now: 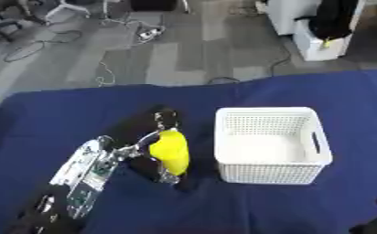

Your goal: Pick up objects on the table and place them in the box.

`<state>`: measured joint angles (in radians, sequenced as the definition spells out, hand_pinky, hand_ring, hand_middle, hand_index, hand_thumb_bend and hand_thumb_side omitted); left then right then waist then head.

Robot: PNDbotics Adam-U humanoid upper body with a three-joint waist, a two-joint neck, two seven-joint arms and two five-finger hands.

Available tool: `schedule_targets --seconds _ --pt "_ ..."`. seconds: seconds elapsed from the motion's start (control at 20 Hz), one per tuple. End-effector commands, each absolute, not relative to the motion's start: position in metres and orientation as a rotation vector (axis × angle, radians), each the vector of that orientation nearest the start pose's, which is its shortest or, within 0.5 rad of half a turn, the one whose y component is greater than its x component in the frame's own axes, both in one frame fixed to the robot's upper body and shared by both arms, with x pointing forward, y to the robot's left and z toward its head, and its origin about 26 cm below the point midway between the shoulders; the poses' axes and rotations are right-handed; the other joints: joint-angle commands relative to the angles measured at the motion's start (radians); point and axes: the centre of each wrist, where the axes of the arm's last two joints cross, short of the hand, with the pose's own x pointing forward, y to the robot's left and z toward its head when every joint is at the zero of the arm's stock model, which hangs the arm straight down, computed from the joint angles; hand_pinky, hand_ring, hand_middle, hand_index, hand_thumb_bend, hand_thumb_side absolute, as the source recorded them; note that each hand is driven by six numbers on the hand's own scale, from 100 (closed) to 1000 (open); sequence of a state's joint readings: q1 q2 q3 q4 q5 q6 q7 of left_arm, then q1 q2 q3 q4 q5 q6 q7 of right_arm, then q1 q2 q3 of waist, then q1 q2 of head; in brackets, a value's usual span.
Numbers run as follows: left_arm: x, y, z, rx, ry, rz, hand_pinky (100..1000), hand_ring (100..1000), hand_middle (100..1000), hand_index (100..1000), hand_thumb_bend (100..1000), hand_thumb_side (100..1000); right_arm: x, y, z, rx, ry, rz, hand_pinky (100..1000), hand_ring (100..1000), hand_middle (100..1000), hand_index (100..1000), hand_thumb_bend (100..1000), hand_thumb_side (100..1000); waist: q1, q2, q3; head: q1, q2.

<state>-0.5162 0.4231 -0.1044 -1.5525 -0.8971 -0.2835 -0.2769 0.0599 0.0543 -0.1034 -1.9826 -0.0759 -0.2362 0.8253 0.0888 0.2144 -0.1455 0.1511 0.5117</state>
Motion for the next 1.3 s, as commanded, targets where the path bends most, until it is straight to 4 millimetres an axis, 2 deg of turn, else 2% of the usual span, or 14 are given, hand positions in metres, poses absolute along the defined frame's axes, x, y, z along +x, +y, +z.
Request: schedule_targets --seconds 0.05,0.35,0.5,0.65,1.3 --pt "0.381 0.272 0.176 0.926 -1.791 -1.513 979 892 872 850 986 914 0.247 -0.257 0.083 0.422 -2.102 0.719 721 503 603 941 812 730 -0.006 -0.010 0.002 0.012 0.002" --pt "0.383 0.272 0.172 0.912 -1.770 -1.519 965 858 851 840 987 900 0.247 -0.256 0.083 0.422 -2.103 0.725 722 503 604 942 812 729 -0.008 -0.007 0.001 0.012 0.008" --pt "0.384 0.272 0.170 0.906 -1.758 -1.521 928 789 851 840 988 893 0.248 -0.256 0.084 0.422 -2.102 0.728 722 503 604 942 812 729 -0.007 -0.005 -0.002 0.013 0.007" --pt "0.385 0.272 0.168 0.901 -1.752 -1.520 919 761 829 834 983 889 0.248 -0.256 0.084 0.422 -2.102 0.730 723 503 604 942 812 729 -0.006 -0.005 -0.004 0.014 0.007" --pt "0.389 0.272 0.164 0.898 -1.727 -1.519 902 744 816 839 974 884 0.249 -0.257 0.086 0.426 -2.093 0.731 724 502 605 943 810 731 0.004 -0.009 -0.010 0.010 0.006"
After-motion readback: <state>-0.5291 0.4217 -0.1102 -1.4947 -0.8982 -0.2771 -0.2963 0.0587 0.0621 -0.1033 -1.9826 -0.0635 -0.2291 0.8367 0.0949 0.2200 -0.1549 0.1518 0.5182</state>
